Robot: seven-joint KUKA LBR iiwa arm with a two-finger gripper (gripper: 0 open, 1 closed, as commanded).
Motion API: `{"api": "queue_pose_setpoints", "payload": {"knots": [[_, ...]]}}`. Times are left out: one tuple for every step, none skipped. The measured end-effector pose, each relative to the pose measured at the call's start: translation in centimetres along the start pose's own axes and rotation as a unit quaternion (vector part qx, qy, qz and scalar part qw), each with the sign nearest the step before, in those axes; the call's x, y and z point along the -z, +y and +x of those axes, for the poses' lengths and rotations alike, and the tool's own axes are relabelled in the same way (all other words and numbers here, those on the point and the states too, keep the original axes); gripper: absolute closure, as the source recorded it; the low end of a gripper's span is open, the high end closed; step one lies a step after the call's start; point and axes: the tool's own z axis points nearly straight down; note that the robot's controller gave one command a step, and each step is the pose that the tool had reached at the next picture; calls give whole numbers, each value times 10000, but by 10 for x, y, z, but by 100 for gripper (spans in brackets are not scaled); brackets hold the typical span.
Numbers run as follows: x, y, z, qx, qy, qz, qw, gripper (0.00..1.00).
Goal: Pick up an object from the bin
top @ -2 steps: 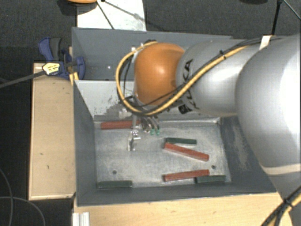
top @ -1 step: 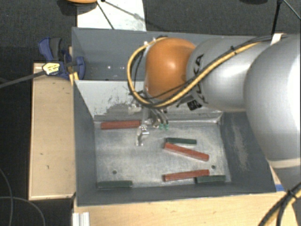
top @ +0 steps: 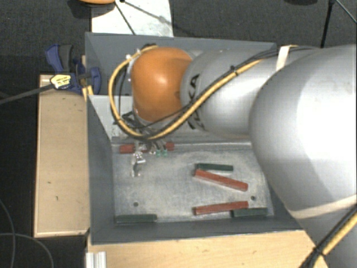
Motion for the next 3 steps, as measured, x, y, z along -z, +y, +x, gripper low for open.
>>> {"api": "queue_pose_setpoints", "payload": {"knots": [[-46, -7, 1, -1262, 13, 3, 9920, 0], [-55, -37, 8, -327, -1, -3, 9995, 100], [-55, -37, 8, -330, -1, -4, 9995, 100]]}}
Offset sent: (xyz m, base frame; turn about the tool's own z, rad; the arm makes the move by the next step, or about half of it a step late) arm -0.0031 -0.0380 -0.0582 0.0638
